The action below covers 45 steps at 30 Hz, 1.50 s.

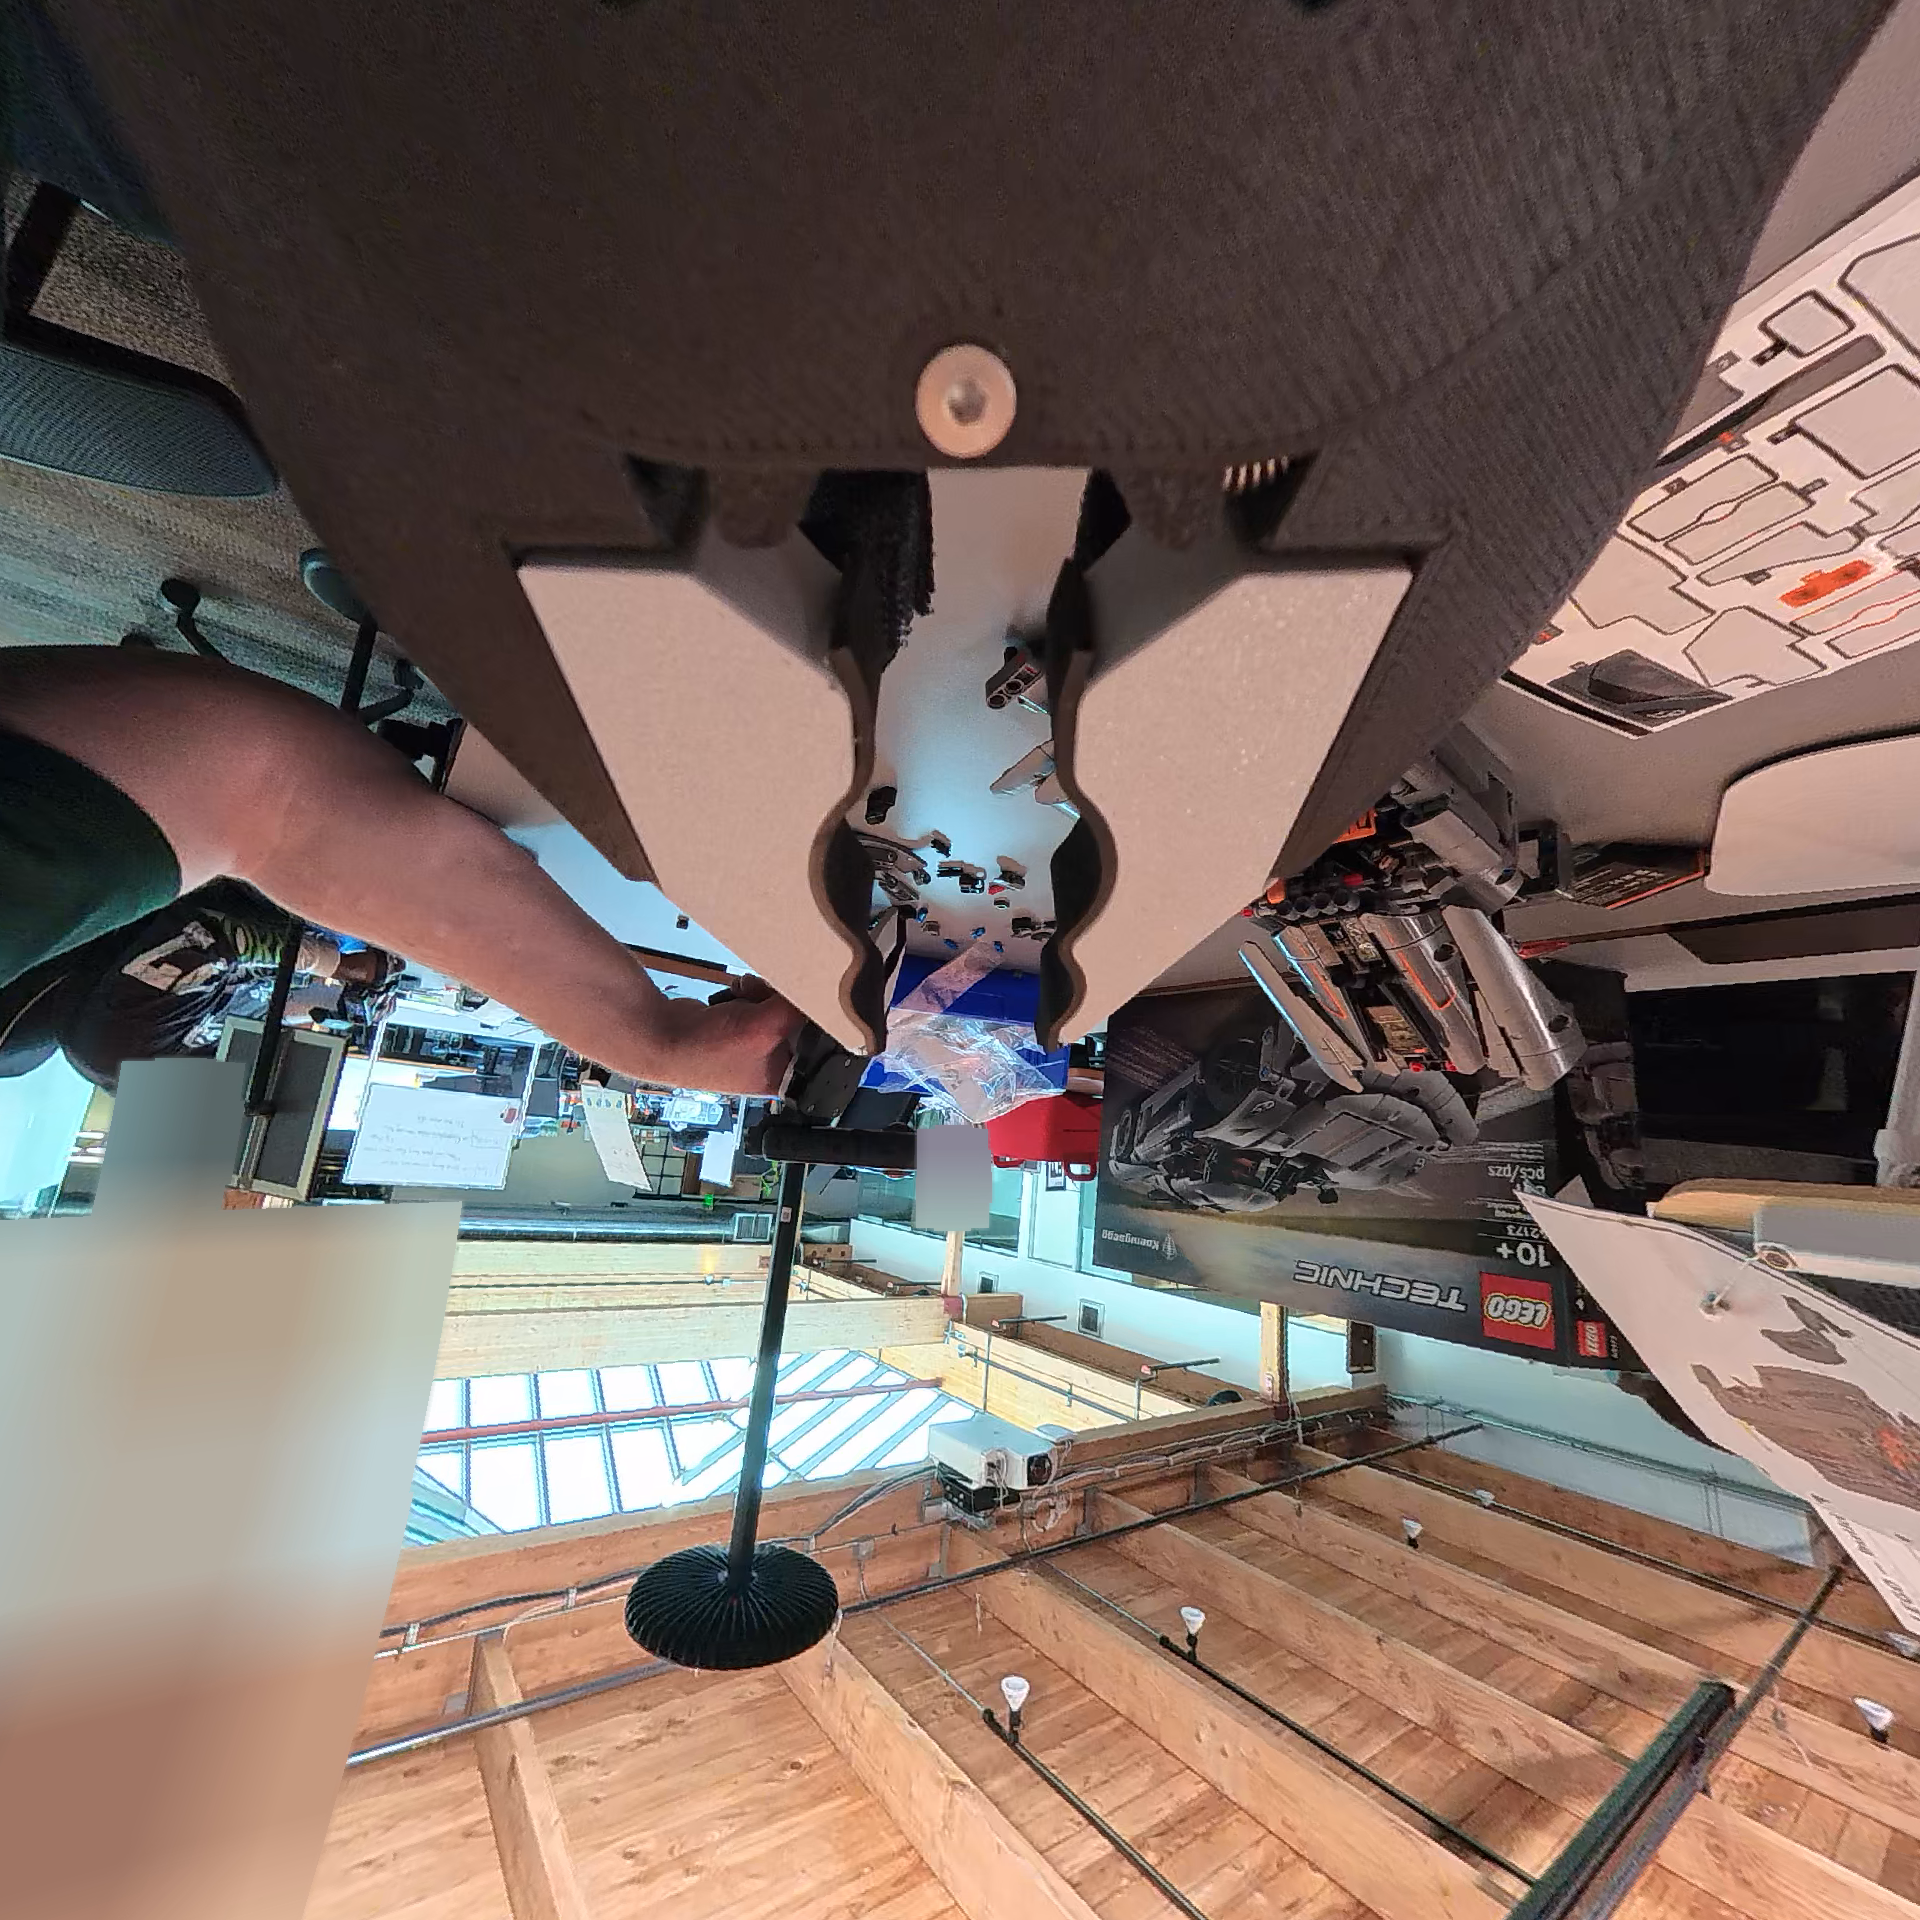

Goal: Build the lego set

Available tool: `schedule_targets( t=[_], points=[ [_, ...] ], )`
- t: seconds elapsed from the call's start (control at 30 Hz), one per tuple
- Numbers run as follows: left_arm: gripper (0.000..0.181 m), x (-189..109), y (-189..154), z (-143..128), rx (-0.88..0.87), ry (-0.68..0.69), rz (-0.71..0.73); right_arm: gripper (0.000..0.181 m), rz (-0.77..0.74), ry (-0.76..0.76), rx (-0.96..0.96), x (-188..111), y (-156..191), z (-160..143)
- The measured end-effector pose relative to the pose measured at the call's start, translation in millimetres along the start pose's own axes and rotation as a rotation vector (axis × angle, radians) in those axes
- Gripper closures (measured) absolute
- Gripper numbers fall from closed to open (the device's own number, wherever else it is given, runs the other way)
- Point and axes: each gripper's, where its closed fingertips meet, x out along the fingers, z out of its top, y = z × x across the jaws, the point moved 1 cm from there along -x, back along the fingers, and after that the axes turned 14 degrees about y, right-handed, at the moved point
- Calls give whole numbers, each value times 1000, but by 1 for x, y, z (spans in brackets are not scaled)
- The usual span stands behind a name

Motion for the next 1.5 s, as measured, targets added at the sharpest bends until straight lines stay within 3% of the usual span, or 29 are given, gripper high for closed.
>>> schedule_targets(
  t=[0.37,0.7,1.0,1.2,1.5],
  points=[
    [154,2,0,-1,-4,13,-6,175,-7,-31,-30,-5,3,4],
    [155,0,0,-1,-2,3,0,175,37,-156,-106,-34,23,13],
    [155,3,1,-2,-10,17,2,175,112,-299,-487,-54,111,50],
    [155,2,2,-2,-11,15,5,175,165,-298,-685,-47,166,66],
    [155,3,2,-2,-9,16,5,176,220,-217,-871,-20,218,68]
  ],
)
